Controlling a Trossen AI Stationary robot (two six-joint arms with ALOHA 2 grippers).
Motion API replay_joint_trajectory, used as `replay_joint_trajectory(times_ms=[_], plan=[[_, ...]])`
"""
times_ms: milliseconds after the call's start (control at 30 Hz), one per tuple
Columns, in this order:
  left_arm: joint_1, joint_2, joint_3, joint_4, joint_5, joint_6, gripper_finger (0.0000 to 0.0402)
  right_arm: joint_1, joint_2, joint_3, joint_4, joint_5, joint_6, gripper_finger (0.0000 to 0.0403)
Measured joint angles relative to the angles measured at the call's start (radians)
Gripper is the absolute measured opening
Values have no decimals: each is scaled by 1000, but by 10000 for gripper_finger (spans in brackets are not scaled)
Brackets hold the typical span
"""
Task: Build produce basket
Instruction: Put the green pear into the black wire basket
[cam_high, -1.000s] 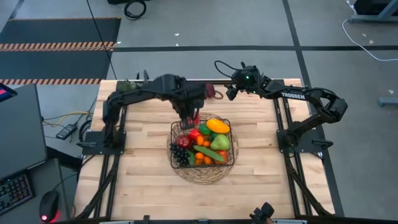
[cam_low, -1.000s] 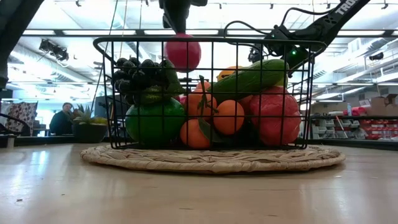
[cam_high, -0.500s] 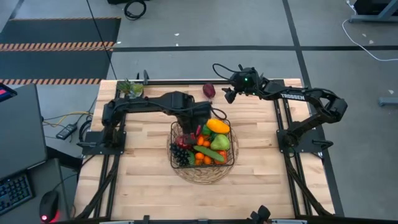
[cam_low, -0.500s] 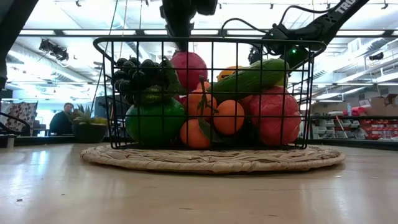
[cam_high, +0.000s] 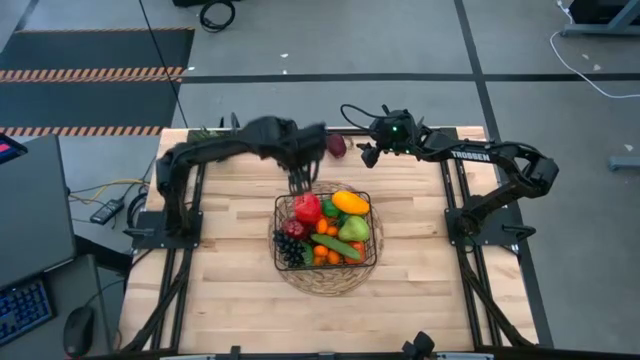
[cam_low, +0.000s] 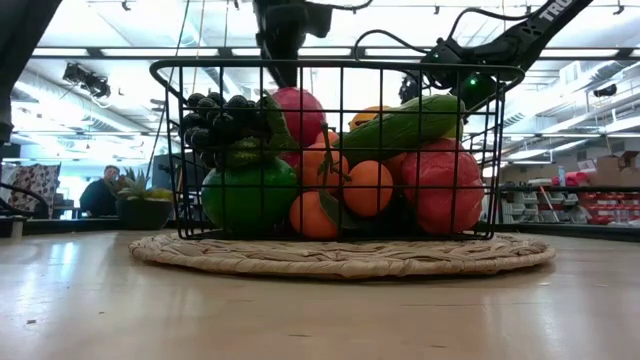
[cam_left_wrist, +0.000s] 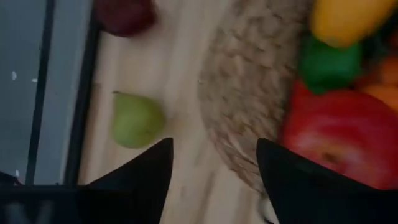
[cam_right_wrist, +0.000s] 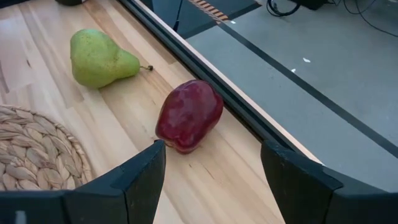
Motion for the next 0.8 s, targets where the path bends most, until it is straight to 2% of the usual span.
replay_joint_trajectory(times_ms=[133,300,367,467,533,800], plan=[[99,-20,1,19,1,55,248,0,0,0,0,0,0,267],[276,-10,1,67,-8,62,244,0,0,0,-1,3,0,267],[348,9,1,98,45,56,240,0,0,0,-1,3,0,267],[436,47,1,137,257,55,237,0,0,0,-3,3,0,267],[477,78,1,137,350,59,239,0,0,0,-3,3,0,267],[565,166,0,119,358,64,273,0,0,0,-42,3,0,267]])
